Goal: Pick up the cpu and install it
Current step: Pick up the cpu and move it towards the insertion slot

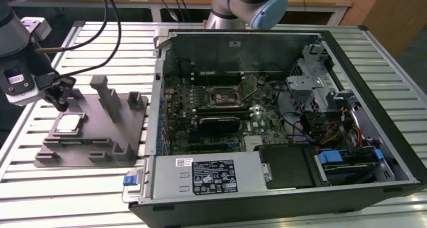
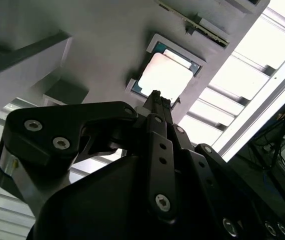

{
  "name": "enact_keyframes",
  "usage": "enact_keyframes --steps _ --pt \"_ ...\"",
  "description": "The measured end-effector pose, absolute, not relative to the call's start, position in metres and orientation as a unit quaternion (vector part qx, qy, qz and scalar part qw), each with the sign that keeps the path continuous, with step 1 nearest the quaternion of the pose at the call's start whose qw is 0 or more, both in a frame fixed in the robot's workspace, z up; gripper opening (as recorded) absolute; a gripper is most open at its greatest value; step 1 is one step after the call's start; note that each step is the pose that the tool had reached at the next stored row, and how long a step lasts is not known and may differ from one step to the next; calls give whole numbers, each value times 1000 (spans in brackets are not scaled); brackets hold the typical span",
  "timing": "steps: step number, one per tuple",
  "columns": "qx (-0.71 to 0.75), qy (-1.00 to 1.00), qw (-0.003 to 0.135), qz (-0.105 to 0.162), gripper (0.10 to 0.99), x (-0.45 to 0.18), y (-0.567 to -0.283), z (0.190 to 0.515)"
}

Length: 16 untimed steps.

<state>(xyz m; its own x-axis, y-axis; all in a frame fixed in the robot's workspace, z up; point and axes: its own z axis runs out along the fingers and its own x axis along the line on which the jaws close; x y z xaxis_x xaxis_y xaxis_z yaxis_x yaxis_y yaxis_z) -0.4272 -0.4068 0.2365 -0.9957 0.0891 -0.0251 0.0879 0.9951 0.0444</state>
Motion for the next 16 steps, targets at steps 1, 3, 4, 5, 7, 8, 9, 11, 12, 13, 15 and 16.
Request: enact_keyframes --steps 1,3,4,5,7,8,9,11,12,13,15,16 --pt "44 999 13 22 106 -427 -407 235" --pt "44 999 13 22 106 -428 -407 234" --pt "44 999 13 22 106 -428 -407 233" --pt "44 999 13 22 106 -428 -407 232" --pt "44 999 13 22 106 -429 -407 230" --pt "44 999 13 22 106 -429 -407 229" --pt "44 999 13 22 106 -429 -407 228" --pt "44 999 13 22 106 -430 -407 226" --pt "44 999 13 22 106 -430 -407 226" --pt "44 999 13 22 106 -430 -407 225" --pt "44 999 13 22 106 -430 -407 223" --pt "44 999 13 22 106 -430 -407 223"
